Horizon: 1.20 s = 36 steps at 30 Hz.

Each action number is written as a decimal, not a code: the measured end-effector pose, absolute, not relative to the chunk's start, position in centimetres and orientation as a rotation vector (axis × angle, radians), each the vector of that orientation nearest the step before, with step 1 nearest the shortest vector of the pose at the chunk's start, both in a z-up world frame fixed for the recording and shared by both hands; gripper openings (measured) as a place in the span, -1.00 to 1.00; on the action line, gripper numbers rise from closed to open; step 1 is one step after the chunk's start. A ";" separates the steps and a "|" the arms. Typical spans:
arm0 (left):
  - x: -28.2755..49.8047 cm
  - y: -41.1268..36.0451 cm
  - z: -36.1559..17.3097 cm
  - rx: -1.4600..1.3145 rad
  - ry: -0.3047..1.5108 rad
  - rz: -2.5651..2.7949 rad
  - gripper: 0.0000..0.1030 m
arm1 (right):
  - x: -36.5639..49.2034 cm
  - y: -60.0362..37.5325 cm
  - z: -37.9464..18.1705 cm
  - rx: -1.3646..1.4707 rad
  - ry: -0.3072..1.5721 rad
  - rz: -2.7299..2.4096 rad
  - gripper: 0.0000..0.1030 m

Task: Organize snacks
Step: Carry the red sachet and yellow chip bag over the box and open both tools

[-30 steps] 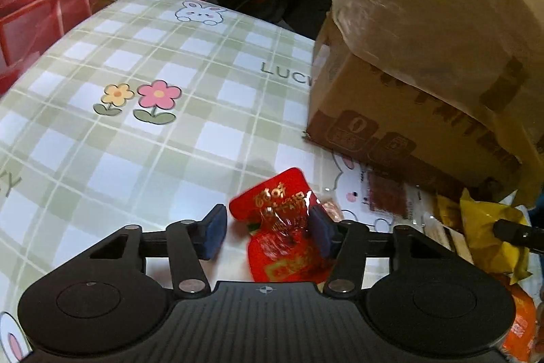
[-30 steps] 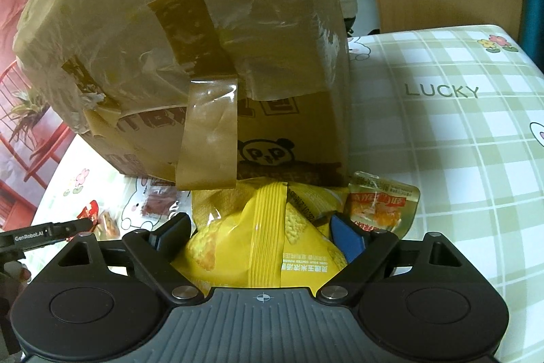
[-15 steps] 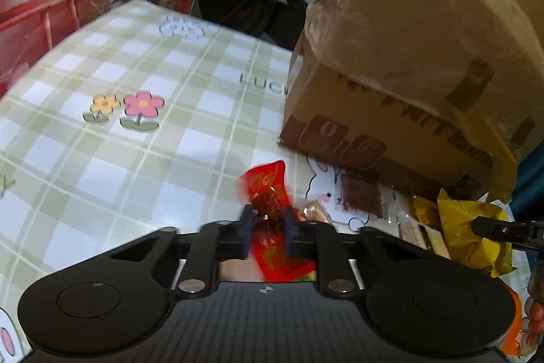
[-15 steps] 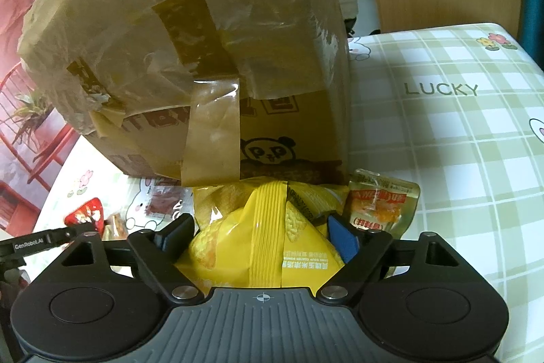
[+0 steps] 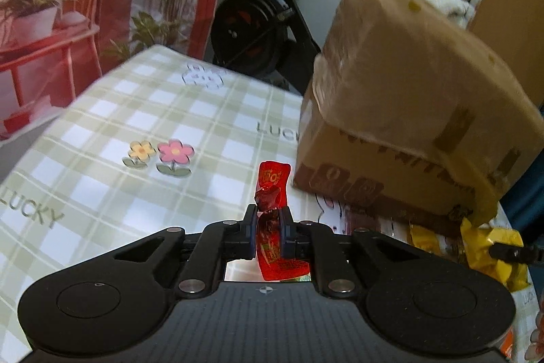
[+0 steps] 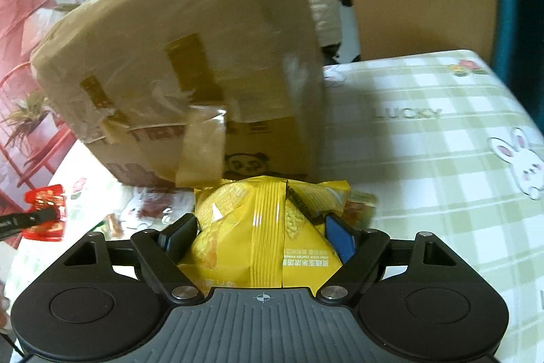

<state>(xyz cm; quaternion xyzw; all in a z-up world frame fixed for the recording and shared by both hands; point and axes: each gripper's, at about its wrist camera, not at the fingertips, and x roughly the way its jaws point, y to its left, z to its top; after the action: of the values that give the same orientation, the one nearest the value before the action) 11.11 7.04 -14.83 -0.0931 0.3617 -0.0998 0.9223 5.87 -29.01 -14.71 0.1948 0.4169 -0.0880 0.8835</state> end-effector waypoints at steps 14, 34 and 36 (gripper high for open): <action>11.0 8.8 -9.4 -0.206 0.571 -0.166 -0.75 | 1.1 -33.7 -12.1 0.426 0.757 -0.354 0.51; 11.9 4.2 -0.9 -0.162 0.331 -0.278 -0.75 | 3.7 -34.1 -0.1 0.307 0.340 -0.286 0.51; 13.0 2.9 0.0 -0.155 0.319 -0.320 -0.75 | 5.4 -33.5 0.7 0.286 0.335 -0.249 0.51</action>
<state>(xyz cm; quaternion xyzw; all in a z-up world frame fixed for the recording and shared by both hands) 12.99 2.88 0.02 -0.0769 0.1579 -0.1586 0.9716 5.43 -33.52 0.66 0.1412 0.1658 -0.1231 0.9682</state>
